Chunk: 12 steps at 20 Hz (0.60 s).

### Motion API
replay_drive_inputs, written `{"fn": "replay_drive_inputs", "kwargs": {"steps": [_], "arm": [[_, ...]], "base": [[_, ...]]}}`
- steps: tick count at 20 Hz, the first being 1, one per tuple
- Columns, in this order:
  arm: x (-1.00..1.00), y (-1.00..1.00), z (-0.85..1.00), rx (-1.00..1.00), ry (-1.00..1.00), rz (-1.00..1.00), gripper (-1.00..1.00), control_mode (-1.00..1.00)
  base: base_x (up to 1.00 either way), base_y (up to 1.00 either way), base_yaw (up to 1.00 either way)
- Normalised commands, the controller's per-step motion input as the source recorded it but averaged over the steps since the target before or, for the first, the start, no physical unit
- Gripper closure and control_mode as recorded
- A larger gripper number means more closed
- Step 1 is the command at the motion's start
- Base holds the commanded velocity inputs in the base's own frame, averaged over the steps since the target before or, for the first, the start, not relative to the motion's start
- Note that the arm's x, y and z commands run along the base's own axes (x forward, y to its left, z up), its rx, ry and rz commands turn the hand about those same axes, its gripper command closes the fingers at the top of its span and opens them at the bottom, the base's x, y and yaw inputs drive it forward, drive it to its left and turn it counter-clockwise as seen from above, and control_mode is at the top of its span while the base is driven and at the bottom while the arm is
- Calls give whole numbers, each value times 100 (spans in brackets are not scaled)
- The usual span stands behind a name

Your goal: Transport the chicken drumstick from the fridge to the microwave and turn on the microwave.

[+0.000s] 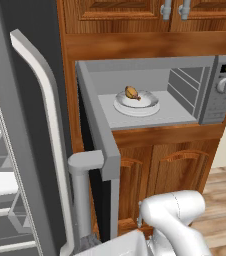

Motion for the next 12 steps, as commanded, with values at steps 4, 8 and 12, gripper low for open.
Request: {"fn": "replay_drive_inputs", "kwargs": {"steps": [4, 8, 12], "arm": [[17, 12, -19, -1, -1, 0, 100, -100], [13, 11, -19, -1, 0, 0, 100, -100], [11, 15, -16, -1, -3, 0, 100, -100]], "base": [[0, 0, 0], [0, 0, 0], [0, 0, 0]]}}
